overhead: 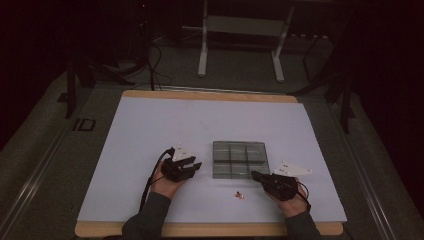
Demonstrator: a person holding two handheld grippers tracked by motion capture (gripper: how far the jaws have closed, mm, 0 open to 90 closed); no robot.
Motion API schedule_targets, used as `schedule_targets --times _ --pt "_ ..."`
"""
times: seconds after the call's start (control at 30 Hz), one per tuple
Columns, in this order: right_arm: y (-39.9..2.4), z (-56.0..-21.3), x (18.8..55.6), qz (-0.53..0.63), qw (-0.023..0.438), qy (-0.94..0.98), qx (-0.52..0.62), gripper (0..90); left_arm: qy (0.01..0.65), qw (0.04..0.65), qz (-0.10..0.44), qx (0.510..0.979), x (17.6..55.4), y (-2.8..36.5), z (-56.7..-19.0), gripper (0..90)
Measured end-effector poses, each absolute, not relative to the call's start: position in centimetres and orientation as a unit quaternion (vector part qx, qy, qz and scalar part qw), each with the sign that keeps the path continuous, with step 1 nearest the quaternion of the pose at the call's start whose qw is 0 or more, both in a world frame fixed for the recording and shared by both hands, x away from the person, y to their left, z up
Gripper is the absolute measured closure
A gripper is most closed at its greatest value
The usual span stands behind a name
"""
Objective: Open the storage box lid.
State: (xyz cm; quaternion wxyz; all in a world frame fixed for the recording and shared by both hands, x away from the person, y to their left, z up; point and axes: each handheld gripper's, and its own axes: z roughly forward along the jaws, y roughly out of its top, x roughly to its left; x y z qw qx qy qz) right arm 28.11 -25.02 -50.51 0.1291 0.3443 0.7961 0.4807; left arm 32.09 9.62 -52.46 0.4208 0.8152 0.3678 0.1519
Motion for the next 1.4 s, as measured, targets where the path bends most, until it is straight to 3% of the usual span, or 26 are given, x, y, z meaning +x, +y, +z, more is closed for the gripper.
schedule_targets --times 1.4 --pt "-22.9 -51.9 27.6 0.456 0.109 0.827 0.311 90.0 0.363 0.410 0.154 0.822 32.2 9.0 -52.7 68.2"
